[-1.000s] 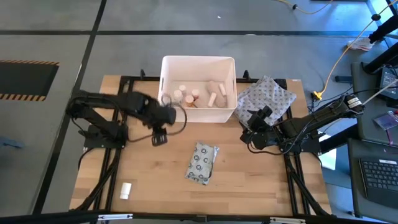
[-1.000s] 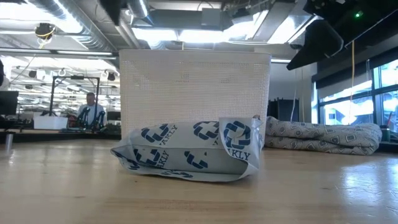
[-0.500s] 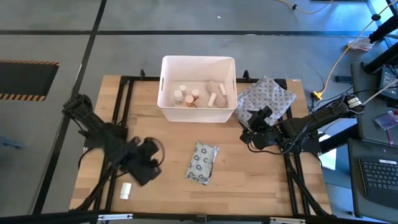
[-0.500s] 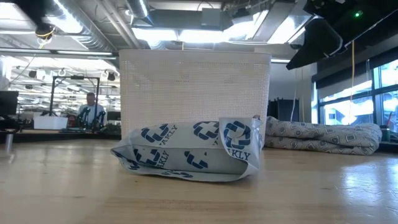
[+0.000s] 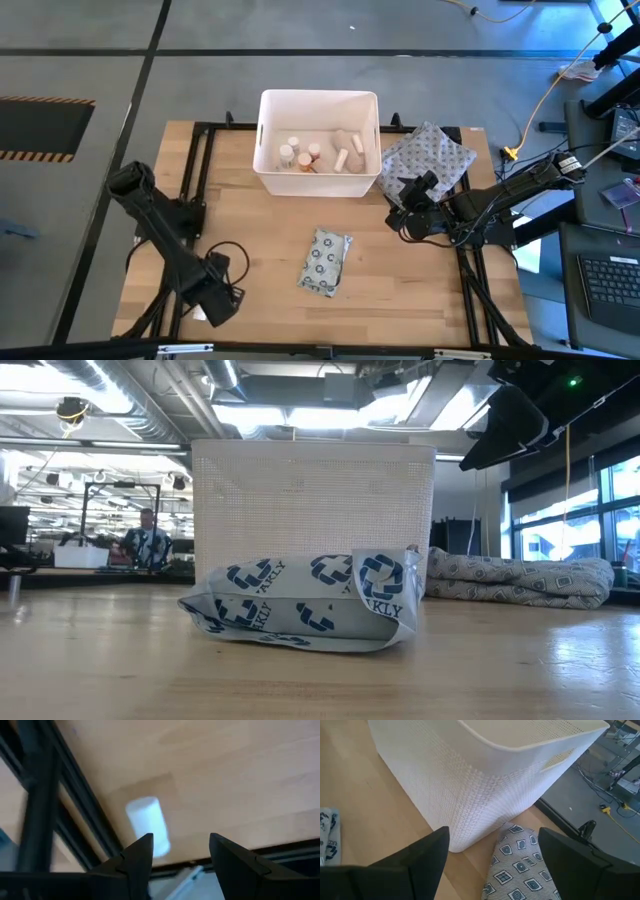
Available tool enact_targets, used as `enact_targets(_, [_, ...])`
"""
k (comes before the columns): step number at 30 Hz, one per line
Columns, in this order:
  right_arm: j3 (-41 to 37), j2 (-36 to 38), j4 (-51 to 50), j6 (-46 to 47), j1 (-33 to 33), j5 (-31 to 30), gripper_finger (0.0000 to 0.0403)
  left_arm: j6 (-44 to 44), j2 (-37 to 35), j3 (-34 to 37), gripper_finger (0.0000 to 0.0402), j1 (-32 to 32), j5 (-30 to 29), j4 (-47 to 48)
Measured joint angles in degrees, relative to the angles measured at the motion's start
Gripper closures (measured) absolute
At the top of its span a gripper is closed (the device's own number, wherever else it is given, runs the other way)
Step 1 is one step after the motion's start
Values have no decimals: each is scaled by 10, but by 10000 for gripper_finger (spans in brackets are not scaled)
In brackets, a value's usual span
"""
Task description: Pick & place medical supplies in basket/bin
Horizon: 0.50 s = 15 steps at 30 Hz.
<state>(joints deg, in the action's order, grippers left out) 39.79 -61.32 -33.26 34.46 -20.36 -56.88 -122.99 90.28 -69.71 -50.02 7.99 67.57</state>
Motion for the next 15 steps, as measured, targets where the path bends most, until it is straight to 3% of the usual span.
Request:
enact_targets(6, [0, 0, 0, -1, 0, 0, 96, -40, 29, 0, 215, -12, 5, -10])
enact_targets(15, [0, 0, 0, -2, 0, 0, 96, 61, 48, 0, 215, -16, -5, -12])
